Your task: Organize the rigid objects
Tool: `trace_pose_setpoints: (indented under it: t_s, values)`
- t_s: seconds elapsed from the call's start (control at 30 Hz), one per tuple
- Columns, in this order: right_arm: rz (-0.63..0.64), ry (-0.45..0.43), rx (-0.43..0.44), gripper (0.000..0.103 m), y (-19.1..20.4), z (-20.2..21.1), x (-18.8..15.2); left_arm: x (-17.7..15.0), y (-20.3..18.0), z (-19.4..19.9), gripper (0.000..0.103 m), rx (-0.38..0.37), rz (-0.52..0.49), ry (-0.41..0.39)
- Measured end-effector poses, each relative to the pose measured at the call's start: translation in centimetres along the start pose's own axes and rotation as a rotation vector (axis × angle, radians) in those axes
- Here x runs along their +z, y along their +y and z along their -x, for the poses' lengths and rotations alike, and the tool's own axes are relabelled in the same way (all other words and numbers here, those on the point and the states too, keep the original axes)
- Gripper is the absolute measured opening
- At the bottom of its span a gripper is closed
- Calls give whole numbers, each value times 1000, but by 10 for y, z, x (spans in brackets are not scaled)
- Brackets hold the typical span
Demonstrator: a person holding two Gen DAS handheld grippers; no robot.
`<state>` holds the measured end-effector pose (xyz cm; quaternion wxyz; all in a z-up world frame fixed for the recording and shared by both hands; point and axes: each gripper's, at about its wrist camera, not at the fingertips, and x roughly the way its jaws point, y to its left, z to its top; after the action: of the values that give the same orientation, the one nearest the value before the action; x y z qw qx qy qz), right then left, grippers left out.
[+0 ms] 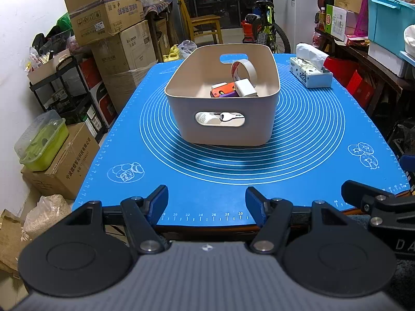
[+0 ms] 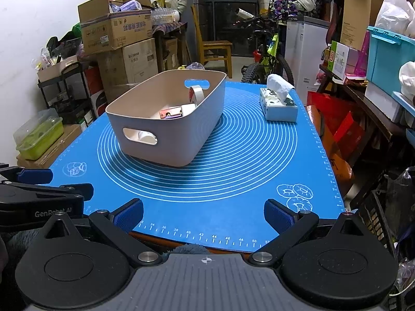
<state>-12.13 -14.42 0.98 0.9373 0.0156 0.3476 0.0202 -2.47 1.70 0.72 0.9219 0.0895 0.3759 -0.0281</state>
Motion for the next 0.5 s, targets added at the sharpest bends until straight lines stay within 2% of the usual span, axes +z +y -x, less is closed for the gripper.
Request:
trace_pose_setpoints:
  t_s: [0.5]
  values:
    - [-2,0,1,99,-2,0,0,0,-1,0,67,1,0,1]
